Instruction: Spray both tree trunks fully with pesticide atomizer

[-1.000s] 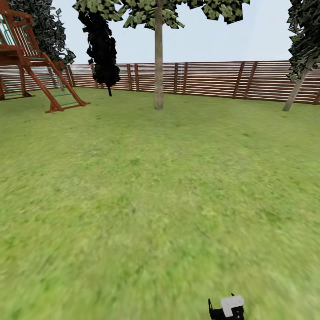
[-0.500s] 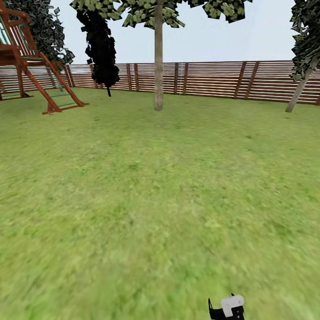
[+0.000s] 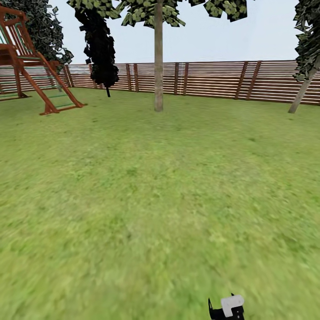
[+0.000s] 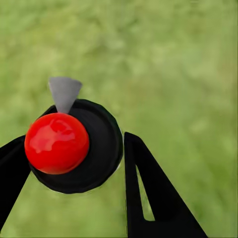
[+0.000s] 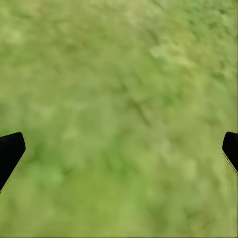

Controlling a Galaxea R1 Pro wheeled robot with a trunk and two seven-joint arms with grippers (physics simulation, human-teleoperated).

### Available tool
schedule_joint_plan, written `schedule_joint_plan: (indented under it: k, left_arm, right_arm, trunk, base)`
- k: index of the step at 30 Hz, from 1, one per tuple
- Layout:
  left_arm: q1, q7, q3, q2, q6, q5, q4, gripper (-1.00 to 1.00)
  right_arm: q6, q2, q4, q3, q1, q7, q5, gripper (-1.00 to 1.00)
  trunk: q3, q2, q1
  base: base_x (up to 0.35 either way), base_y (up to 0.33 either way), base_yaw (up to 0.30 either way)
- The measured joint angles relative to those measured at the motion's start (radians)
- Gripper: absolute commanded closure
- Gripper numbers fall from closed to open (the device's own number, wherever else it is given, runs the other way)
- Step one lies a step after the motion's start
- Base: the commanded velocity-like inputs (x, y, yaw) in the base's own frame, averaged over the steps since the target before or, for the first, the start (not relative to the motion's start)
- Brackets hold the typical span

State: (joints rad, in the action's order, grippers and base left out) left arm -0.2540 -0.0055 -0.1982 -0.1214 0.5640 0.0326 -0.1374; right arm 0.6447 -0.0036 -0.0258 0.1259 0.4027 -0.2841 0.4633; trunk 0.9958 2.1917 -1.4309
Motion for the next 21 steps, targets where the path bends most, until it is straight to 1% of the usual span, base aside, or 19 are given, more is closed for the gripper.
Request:
schedule_joint_plan:
  k: [21]
  left_arm:
    - [0.0,0.0,0.0,0.0,0.0,0.001,0.0,1.0]
  right_arm:
    - [0.0,-0.001,0.0,0.0,0.0,0.0,0.0,-1.0]
  trunk:
    - [0.0,0.0,0.0]
  base:
    - [0.336,0.0,0.0]
